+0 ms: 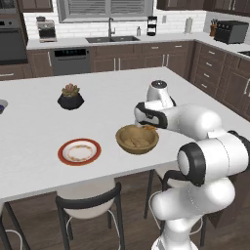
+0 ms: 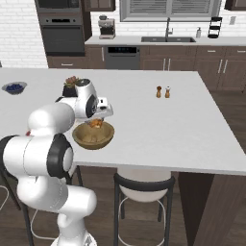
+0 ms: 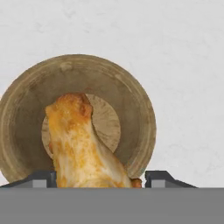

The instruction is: Pick the chicken drumstick and sweet potato from their plates and place them in the bowl. Then put the bowl in the fridge.

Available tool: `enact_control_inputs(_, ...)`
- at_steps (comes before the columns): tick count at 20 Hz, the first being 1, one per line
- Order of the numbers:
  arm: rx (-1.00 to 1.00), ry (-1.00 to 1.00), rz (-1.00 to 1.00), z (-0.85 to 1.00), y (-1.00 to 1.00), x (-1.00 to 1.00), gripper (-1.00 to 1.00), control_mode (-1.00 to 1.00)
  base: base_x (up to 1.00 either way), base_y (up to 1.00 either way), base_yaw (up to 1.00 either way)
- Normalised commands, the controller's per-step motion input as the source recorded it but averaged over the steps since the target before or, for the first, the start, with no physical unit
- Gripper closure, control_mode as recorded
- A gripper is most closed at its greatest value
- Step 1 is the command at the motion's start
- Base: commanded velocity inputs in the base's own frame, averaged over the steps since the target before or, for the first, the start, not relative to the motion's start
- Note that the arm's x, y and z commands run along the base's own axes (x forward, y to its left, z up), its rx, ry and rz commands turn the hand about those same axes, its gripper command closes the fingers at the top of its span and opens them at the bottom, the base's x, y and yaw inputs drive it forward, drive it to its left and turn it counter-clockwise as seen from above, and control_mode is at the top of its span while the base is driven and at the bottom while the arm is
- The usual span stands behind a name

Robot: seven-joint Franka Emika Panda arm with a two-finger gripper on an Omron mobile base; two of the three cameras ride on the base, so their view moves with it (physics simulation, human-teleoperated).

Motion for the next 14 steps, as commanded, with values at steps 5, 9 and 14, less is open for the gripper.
enact_control_inputs(5, 0.02, 0.07, 0.00, -0.67, 0.00, 0.00, 1.00, -1.00, 0.00, 0.00, 0.00)
enact_control_inputs(9, 0.05, 0.03, 0.00, -0.70, 0.20, 0.33, 1.00, -1.00, 0.00, 0.00, 0.00)
enact_control_inputs(14, 0.05, 0.00, 0.00, -0.48, 0.35, 0.49, -1.00, -1.00, 0.00, 0.00, 0.00)
